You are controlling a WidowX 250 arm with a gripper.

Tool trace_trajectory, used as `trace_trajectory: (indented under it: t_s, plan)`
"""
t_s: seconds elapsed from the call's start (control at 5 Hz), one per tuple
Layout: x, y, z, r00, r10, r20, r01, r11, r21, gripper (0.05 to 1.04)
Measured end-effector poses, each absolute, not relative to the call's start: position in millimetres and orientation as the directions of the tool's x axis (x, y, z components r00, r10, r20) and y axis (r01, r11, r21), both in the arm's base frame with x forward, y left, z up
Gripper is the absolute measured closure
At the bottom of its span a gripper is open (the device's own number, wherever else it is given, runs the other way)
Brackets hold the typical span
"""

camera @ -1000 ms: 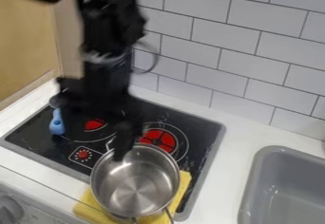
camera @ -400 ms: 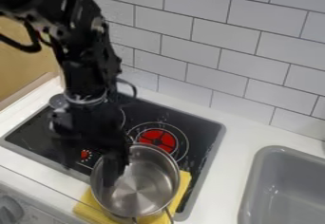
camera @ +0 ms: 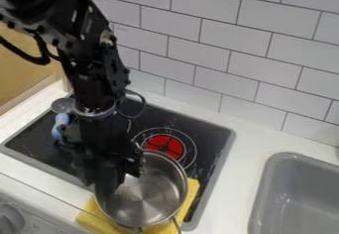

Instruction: Move the silver pot to between the left and right burner

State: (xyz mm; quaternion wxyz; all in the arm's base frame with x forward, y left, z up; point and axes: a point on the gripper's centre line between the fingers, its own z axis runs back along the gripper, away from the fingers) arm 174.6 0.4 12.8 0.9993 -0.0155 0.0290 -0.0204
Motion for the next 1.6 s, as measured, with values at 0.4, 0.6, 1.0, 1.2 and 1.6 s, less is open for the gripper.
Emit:
trace_trajectory:
  t_s: [0.4,0.6,1.0,1.2,1.6]
  plan:
    - [178.3,-1.5,10.0,0.997,-0.014,-0.074,0.012,1.000,-0.025,1.001]
    - [174.1,-5.1,18.7,0.996,-0.001,-0.084,-0.003,0.999,-0.046,1.013]
    - [196.1,-11.5,54.2,0.997,0.062,-0.049,-0.068,0.986,-0.150,1.029]
    - [213.4,-16.2,63.3,0.996,0.086,-0.002,-0.085,0.978,-0.193,1.030]
    - [261.3,10.1,52.2,0.959,0.281,-0.031,-0.282,0.942,-0.184,1.030]
